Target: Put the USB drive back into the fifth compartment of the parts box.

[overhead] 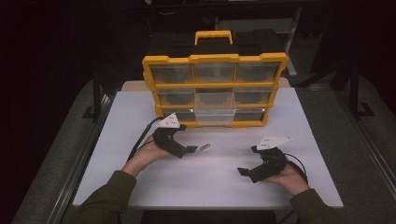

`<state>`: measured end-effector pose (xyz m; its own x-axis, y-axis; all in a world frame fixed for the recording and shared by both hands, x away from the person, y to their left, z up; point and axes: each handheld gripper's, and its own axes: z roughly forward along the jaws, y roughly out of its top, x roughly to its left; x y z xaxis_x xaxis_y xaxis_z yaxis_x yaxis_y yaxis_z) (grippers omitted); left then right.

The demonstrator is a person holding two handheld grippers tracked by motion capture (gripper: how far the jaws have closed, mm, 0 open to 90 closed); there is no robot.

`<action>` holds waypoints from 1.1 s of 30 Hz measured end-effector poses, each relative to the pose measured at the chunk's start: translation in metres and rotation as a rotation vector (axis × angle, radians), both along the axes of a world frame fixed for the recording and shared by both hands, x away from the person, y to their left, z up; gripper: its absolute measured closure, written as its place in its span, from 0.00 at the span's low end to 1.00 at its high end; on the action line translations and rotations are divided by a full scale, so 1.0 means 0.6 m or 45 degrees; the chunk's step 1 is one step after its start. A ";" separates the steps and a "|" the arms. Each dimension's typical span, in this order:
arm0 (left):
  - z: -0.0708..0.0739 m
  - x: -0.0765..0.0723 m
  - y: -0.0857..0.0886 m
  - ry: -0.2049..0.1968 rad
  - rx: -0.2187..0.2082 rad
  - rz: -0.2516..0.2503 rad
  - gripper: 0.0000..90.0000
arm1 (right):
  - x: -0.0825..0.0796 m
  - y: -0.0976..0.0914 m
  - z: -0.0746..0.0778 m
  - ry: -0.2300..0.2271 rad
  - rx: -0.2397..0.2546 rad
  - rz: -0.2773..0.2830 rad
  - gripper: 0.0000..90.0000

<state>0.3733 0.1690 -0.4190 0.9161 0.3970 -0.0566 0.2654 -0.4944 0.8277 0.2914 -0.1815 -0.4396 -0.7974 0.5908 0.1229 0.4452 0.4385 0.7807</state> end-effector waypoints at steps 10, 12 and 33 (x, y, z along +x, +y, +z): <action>-0.008 0.005 -0.015 0.006 0.010 -0.009 0.00 | 0.000 0.000 0.000 0.000 0.001 -0.001 0.00; -0.008 0.007 -0.018 0.006 0.009 -0.010 0.00 | 0.000 0.000 0.000 0.000 0.001 -0.001 0.00; -0.019 0.013 -0.043 0.008 0.048 -0.013 0.17 | 0.000 0.000 0.001 -0.001 0.004 -0.002 0.00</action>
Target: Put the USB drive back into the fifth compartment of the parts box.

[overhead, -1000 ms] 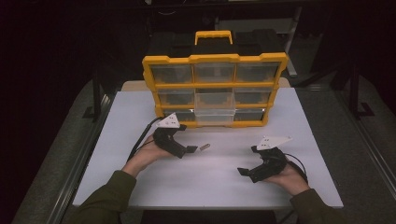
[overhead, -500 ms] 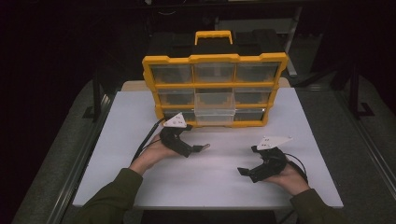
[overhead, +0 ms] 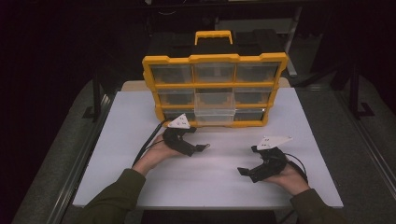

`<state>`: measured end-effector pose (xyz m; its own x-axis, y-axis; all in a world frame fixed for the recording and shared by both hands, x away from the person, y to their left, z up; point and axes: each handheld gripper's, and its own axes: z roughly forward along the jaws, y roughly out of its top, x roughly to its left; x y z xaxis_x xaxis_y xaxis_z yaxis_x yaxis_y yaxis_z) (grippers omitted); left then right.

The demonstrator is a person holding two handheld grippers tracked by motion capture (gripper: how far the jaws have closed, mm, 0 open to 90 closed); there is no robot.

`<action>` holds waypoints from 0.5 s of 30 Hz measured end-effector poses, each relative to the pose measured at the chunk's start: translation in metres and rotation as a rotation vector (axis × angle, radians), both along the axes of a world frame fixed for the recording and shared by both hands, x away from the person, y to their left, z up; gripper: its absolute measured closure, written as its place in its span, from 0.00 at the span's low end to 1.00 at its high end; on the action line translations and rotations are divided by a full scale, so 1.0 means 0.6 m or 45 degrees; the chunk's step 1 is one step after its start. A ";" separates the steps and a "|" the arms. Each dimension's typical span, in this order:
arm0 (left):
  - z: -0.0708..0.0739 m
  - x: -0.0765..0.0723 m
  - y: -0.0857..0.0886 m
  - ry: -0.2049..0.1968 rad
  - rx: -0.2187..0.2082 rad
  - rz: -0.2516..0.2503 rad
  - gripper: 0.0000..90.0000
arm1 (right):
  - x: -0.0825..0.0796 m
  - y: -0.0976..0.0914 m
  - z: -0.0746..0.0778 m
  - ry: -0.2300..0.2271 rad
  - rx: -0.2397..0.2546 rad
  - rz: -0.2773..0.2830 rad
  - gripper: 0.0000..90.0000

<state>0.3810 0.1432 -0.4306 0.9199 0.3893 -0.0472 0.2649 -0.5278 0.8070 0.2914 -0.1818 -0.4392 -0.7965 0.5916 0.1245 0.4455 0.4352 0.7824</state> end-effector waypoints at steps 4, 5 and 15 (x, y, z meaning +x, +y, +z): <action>-0.004 0.003 -0.011 0.012 0.007 0.001 0.23 | 0.000 0.000 0.001 -0.002 0.001 0.001 0.00; -0.005 0.003 -0.014 0.012 0.014 0.002 0.25 | 0.000 -0.001 0.001 -0.002 0.001 0.001 0.00; -0.015 -0.001 -0.021 0.011 0.064 0.008 0.40 | 0.000 -0.001 0.001 -0.002 0.001 0.001 0.00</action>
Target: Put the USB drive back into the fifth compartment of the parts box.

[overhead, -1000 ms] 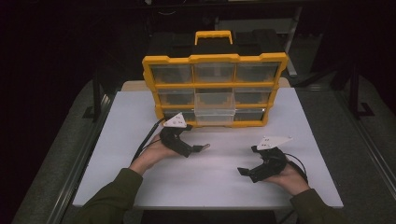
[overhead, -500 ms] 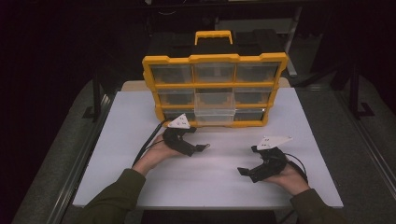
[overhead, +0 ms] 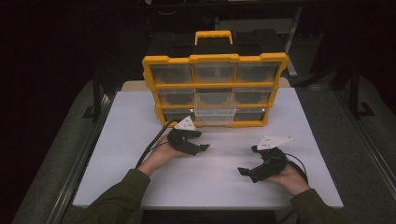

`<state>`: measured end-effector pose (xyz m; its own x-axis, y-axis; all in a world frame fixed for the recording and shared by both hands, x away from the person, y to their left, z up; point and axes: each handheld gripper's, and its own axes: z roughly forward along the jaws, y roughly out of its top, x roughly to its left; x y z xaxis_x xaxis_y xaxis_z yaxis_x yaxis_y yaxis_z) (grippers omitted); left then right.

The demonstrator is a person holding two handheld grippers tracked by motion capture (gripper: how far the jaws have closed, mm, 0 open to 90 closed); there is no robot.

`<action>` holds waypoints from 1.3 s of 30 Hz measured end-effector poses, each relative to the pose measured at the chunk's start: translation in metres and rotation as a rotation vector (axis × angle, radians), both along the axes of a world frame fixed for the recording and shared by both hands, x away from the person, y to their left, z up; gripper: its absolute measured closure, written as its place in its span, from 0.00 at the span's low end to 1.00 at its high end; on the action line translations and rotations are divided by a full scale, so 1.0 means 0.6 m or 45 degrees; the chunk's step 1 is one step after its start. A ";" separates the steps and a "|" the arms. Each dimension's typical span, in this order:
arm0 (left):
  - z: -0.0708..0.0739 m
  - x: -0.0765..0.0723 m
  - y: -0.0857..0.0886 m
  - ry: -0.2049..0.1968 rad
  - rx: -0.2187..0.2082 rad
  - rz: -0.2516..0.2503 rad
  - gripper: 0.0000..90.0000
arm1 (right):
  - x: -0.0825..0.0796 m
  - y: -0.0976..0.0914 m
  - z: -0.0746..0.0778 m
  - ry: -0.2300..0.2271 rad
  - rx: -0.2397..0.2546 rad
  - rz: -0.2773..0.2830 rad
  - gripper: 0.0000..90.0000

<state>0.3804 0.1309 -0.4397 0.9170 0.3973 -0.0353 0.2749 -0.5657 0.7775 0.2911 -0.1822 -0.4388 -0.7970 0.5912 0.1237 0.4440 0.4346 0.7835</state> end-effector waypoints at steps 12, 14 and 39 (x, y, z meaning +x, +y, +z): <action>-0.014 -0.003 -0.004 -0.016 0.044 -0.014 0.58 | 0.000 -0.001 0.000 0.000 0.003 -0.002 0.00; -0.015 -0.004 -0.005 -0.013 0.044 -0.008 0.60 | 0.000 -0.001 0.000 0.000 0.002 -0.001 0.00; -0.032 -0.003 -0.014 0.003 0.092 0.052 0.80 | 0.000 -0.001 0.000 0.001 -0.004 -0.001 0.00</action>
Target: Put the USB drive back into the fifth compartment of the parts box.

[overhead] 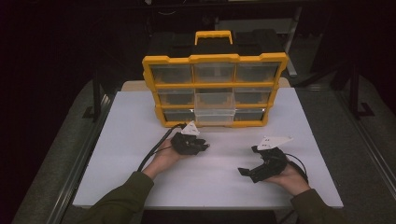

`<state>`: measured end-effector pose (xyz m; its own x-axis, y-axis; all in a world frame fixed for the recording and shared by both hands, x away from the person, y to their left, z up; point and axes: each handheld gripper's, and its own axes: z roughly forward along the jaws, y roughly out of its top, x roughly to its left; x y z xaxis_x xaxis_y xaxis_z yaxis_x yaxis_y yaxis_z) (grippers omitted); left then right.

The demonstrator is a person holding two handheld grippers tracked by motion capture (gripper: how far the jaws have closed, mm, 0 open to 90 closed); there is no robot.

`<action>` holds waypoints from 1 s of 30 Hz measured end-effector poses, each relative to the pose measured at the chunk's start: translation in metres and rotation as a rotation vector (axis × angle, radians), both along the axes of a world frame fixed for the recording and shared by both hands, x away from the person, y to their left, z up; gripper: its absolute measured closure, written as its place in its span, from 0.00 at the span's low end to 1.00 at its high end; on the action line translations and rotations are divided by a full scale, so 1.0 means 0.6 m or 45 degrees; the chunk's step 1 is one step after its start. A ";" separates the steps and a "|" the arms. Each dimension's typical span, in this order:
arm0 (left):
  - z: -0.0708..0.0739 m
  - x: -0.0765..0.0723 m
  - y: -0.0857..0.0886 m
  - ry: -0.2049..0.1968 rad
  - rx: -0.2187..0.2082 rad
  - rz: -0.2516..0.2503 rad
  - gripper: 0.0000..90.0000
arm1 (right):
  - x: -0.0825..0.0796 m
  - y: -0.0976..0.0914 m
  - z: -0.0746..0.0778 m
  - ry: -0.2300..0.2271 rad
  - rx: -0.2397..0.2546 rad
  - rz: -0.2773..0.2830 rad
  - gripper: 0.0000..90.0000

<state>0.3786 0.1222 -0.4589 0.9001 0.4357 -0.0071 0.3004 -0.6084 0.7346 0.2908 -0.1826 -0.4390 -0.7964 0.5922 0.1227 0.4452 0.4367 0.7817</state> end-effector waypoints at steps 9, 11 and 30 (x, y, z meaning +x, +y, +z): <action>-0.002 0.002 0.001 0.014 -0.012 0.009 0.85 | 0.000 0.000 0.000 -0.002 0.000 0.001 0.00; -0.002 0.002 0.002 0.016 -0.013 0.010 0.85 | 0.000 0.000 0.000 -0.002 0.000 0.001 0.00; 0.001 0.007 0.010 0.073 -0.033 0.010 0.88 | -0.001 0.000 0.000 -0.001 0.000 0.004 0.00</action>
